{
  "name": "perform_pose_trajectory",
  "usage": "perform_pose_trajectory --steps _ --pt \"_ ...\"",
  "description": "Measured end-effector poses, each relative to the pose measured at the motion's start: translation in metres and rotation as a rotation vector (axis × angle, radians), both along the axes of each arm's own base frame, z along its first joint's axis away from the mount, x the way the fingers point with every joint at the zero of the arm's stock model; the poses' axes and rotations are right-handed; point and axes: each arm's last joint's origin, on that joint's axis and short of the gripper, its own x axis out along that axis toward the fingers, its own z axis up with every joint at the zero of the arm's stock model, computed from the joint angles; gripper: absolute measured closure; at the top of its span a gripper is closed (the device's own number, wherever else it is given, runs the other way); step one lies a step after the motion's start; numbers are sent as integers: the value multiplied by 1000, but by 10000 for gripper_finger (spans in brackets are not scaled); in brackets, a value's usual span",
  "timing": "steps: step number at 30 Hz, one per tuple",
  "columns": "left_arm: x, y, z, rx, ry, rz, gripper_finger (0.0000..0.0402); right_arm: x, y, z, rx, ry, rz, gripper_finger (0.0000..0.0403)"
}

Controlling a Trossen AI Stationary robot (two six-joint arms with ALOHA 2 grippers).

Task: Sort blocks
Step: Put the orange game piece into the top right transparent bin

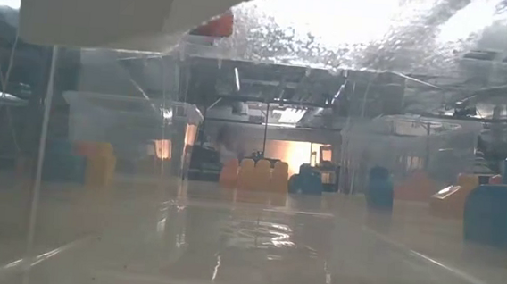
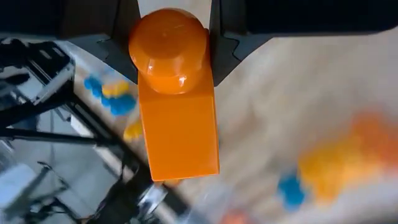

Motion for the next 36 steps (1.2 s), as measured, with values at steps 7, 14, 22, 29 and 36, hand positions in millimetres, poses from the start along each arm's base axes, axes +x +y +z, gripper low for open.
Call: perform_pose_trajectory --steps 7,14,22,29,36 --pt "86 89 -5 231 -206 -173 303 -2 14 11 -81 -60 -101 73" --pt "171 132 -28 300 -315 -276 303 3 19 19 -116 -129 -211 73" --pt "242 159 -49 299 -379 -259 284 4 17 23 -153 -169 -288 73" --pt "278 168 -62 293 -414 -242 214 5 16 28 -164 -215 -298 73" --pt "286 167 -49 323 -423 -261 150 5 16 30 -184 -240 -293 73"
